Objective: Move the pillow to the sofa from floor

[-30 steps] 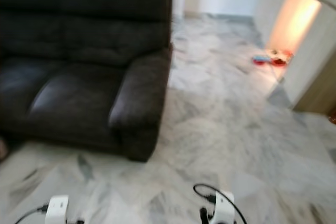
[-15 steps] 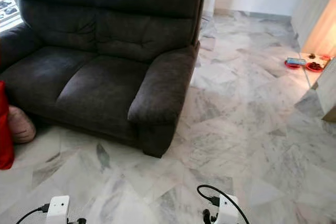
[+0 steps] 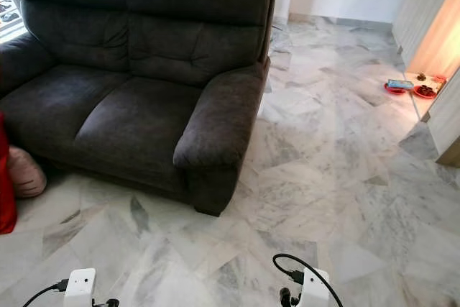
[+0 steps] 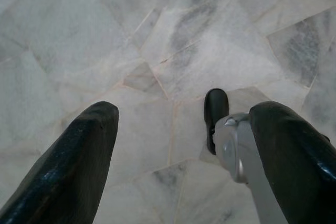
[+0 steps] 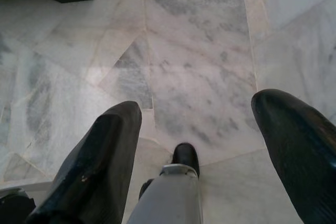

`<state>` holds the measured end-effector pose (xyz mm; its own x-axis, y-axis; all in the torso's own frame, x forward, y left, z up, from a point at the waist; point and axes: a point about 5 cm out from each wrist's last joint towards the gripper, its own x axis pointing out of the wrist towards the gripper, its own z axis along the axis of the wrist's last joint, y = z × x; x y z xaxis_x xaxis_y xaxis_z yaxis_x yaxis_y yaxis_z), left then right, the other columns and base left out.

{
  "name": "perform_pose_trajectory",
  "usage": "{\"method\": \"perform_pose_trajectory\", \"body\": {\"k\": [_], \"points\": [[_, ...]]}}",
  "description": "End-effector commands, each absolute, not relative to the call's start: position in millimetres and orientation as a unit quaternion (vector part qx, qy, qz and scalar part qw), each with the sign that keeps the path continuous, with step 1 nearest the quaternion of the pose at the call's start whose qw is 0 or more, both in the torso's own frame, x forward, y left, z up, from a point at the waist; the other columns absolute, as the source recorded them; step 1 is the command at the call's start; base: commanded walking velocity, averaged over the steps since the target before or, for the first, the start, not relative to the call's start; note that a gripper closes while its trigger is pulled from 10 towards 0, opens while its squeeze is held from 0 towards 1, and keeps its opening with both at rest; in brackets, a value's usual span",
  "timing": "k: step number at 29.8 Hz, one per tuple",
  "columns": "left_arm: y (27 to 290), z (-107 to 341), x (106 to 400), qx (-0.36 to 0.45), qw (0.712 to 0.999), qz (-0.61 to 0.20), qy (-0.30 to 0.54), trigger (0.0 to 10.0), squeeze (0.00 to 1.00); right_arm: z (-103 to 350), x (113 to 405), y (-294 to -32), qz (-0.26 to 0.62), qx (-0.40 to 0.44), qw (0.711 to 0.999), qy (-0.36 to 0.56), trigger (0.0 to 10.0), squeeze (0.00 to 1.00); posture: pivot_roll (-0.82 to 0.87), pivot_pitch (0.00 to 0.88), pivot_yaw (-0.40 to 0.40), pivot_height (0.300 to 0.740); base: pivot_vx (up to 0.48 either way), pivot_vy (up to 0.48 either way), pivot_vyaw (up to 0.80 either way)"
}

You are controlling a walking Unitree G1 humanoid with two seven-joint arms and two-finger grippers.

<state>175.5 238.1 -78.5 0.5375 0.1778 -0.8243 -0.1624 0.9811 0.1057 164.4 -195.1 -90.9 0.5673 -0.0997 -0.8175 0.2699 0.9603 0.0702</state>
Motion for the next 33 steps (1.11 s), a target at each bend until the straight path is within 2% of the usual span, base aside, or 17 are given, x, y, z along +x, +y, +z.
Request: {"method": "perform_pose_trajectory", "body": {"k": [1,33], "points": [[238.4,-79.4,173.6,0.001,0.875,0.101,0.474,10.0,0.00,-90.8,165.3,-193.5,-0.110,0.100,0.880,0.452,10.0,0.00,-0.07,0.000,-0.014,0.740,0.000,0.330,0.00],[237.5,-80.1,172.6,-0.002,0.874,0.100,0.475,10.0,0.00,-91.0,164.5,-194.3,-0.106,0.095,0.879,0.454,10.0,0.00,-0.06,0.000,-0.020,0.740,0.000,0.411,0.00]]}}
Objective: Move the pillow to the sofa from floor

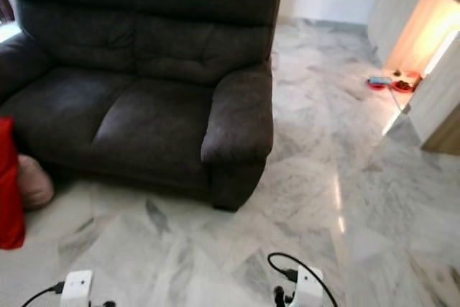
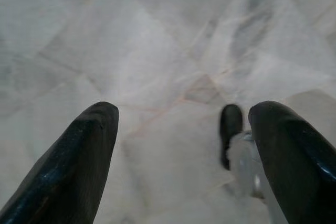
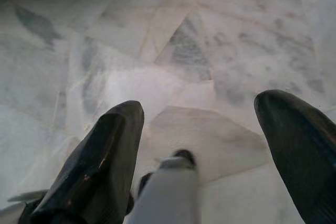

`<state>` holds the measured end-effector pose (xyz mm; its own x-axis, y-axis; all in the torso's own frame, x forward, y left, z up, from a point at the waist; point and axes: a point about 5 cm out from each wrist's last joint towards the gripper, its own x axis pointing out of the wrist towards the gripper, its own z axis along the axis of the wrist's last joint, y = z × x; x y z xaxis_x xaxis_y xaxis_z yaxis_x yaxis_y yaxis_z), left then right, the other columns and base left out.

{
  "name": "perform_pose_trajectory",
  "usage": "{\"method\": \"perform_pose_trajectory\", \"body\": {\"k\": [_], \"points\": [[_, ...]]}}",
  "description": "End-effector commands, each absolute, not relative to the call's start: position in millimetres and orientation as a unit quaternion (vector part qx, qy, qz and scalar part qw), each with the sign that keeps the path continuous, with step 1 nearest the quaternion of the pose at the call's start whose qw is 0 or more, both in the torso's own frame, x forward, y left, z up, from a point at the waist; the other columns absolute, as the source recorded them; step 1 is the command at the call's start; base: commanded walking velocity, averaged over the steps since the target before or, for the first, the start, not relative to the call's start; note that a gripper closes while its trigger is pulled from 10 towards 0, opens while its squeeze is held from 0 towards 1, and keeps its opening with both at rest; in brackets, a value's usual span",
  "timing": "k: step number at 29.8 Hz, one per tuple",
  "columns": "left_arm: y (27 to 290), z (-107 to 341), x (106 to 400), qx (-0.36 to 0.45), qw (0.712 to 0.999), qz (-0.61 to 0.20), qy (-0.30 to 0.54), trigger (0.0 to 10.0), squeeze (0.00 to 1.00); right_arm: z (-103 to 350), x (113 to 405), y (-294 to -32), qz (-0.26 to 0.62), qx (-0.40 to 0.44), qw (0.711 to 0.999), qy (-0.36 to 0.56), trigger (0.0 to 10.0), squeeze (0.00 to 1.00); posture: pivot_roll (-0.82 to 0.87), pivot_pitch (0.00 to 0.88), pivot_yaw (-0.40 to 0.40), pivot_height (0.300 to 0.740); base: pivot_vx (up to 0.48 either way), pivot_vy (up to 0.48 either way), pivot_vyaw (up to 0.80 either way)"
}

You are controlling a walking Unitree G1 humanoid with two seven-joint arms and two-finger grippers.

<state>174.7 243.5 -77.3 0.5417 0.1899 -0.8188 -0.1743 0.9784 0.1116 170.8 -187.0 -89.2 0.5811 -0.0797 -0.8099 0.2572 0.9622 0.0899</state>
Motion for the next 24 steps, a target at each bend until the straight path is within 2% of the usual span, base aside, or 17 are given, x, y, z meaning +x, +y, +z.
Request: {"method": "perform_pose_trajectory", "body": {"k": [1,24], "points": [[237.5,-80.0,172.7,-0.002,0.874,0.100,0.475,10.0,0.00,-91.0,164.5,-194.3,-0.106,0.095,0.879,0.454,10.0,0.00,-0.06,0.000,-0.019,0.740,0.000,0.416,0.00],[237.7,-80.2,172.1,0.000,0.875,0.096,0.474,10.0,0.00,-91.4,163.8,-193.5,-0.099,0.094,0.879,0.456,10.0,0.00,-0.06,0.000,-0.021,0.740,0.000,0.408,0.00]]}}
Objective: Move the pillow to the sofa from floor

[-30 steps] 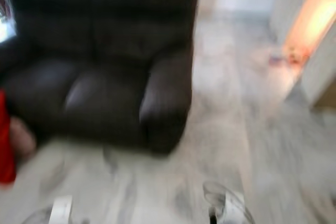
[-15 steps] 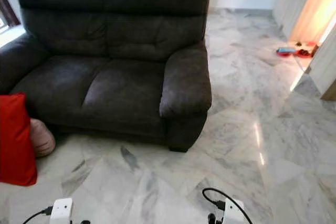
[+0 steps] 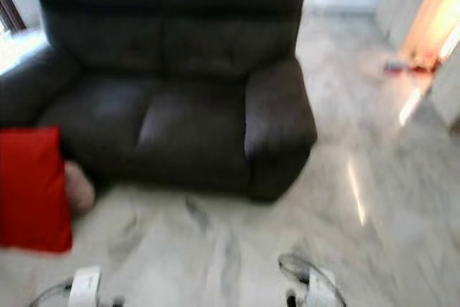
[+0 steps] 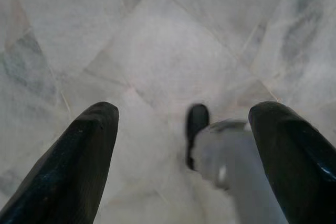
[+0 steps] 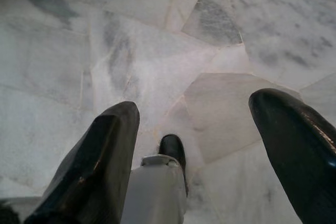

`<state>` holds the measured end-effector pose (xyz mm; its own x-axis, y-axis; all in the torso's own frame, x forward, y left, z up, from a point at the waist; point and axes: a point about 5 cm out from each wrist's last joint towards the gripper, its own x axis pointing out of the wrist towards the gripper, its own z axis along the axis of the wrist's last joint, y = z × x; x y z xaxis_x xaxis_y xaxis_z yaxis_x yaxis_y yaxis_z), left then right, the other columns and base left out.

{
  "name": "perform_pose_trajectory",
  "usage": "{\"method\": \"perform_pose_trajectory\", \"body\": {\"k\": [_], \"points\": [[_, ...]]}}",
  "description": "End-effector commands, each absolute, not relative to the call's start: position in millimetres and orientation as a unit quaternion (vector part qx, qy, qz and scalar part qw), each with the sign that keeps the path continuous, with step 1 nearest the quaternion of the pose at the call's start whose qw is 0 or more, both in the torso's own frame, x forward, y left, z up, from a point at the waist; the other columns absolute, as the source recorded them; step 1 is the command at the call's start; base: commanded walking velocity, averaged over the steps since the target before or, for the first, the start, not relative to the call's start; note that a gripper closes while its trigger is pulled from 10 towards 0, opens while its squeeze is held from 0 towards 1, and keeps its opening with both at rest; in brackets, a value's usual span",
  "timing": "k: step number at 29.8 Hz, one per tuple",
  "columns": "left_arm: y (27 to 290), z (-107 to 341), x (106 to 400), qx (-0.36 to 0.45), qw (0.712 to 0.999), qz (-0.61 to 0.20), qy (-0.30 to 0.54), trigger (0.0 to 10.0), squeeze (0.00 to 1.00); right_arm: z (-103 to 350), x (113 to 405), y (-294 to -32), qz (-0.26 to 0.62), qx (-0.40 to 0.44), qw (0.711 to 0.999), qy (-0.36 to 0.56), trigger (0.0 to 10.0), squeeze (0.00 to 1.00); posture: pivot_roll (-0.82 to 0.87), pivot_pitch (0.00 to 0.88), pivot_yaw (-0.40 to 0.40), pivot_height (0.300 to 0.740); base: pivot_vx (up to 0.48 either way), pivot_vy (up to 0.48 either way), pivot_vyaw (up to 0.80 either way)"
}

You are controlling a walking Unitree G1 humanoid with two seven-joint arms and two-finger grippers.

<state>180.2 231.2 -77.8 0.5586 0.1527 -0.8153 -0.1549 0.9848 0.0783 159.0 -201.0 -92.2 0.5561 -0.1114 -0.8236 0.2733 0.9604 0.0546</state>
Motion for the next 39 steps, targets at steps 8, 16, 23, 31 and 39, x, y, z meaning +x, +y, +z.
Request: {"method": "perform_pose_trajectory", "body": {"k": [8,16,23,31,39], "points": [[237.2,-80.0,172.8,-0.005,0.875,0.101,0.473,10.0,0.00,-90.9,164.7,-194.2,-0.099,0.095,0.880,0.455,10.0,0.00,-0.06,0.000,-0.028,0.740,0.000,0.384,0.00],[237.3,-79.7,173.5,-0.007,0.875,0.103,0.473,10.0,0.00,-90.5,165.9,-193.9,-0.098,0.096,0.880,0.454,10.0,0.00,-0.06,0.000,-0.029,0.740,0.000,0.370,0.00],[237.3,-79.5,174.1,-0.008,0.875,0.103,0.472,10.0,0.00,-90.2,166.5,-193.8,-0.098,0.096,0.881,0.454,10.0,0.00,-0.06,0.000,-0.028,0.740,0.000,0.371,0.00],[237.6,-79.4,174.1,-0.008,0.875,0.103,0.472,10.0,0.00,-90.2,166.6,-193.5,-0.099,0.097,0.881,0.453,10.0,0.00,-0.06,0.000,-0.028,0.740,0.000,0.373,0.00],[237.6,-79.5,173.8,-0.007,0.875,0.103,0.472,10.0,0.00,-90.4,166.2,-193.7,-0.098,0.096,0.881,0.453,10.0,0.00,-0.06,0.000,-0.027,0.740,0.000,0.371,0.00]]}}
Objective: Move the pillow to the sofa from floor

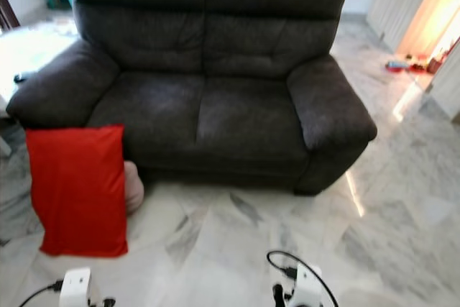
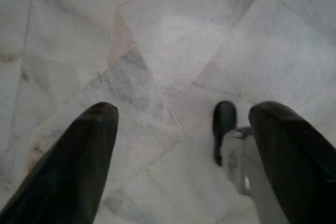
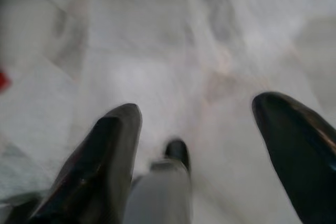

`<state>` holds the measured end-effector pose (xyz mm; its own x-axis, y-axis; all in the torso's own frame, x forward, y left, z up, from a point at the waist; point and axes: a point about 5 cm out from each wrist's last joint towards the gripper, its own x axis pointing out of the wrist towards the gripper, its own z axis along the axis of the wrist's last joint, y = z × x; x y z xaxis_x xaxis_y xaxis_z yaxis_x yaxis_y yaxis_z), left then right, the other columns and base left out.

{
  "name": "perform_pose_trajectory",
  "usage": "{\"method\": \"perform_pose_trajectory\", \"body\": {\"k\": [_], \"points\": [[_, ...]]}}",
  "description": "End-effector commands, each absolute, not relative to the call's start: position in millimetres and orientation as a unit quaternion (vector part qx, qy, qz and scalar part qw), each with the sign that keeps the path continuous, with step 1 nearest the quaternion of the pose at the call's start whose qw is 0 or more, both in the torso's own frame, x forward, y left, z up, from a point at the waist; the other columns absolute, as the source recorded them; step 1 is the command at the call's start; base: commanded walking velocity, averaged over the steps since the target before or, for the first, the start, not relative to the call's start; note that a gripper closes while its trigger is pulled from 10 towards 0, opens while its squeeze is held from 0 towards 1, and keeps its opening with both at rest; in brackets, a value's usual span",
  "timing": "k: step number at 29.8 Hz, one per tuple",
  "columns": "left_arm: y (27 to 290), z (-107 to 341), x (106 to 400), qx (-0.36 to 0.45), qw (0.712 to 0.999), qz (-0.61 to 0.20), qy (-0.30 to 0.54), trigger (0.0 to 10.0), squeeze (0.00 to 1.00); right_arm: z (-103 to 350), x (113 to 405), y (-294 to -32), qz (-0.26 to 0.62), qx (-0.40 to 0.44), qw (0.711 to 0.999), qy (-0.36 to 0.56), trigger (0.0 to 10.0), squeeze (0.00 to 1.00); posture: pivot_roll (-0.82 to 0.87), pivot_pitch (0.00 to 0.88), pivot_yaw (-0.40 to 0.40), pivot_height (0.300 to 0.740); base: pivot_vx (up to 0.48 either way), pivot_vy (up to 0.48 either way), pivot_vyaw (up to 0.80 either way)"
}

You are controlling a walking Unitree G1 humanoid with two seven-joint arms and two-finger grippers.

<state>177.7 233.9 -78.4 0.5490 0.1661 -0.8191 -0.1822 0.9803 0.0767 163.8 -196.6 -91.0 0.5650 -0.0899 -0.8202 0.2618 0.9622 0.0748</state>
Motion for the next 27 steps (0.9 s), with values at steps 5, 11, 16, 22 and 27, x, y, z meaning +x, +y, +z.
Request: {"method": "perform_pose_trajectory", "body": {"k": [5,11,16,22,27], "points": [[237.5,-79.6,173.6,-0.008,0.875,0.103,0.473,10.0,0.00,-90.4,166.1,-193.8,-0.098,0.096,0.881,0.453,10.0,0.00,-0.06,0.000,-0.027,0.740,0.000,0.370,0.00],[237.4,-79.6,173.6,-0.007,0.875,0.102,0.473,10.0,0.00,-90.4,166.1,-193.9,-0.097,0.096,0.881,0.453,10.0,0.00,-0.06,0.000,-0.027,0.740,0.000,0.369,0.00],[237.4,-79.6,173.8,-0.007,0.875,0.102,0.473,10.0,0.00,-90.3,166.2,-193.9,-0.097,0.096,0.881,0.453,10.0,0.00,-0.06,0.000,-0.026,0.740,0.000,0.371,0.00],[237.7,-79.4,173.9,-0.007,0.875,0.102,0.472,10.0,0.00,-90.2,166.5,-193.6,-0.096,0.095,0.881,0.453,10.0,0.00,-0.06,0.000,-0.026,0.740,0.000,0.370,0.00],[237.9,-79.4,174.1,-0.004,0.875,0.102,0.473,10.0,0.00,-90.2,166.7,-193.5,-0.095,0.095,0.881,0.453,10.0,0.00,-0.06,0.000,-0.026,0.740,0.000,0.202,0.00]]}}
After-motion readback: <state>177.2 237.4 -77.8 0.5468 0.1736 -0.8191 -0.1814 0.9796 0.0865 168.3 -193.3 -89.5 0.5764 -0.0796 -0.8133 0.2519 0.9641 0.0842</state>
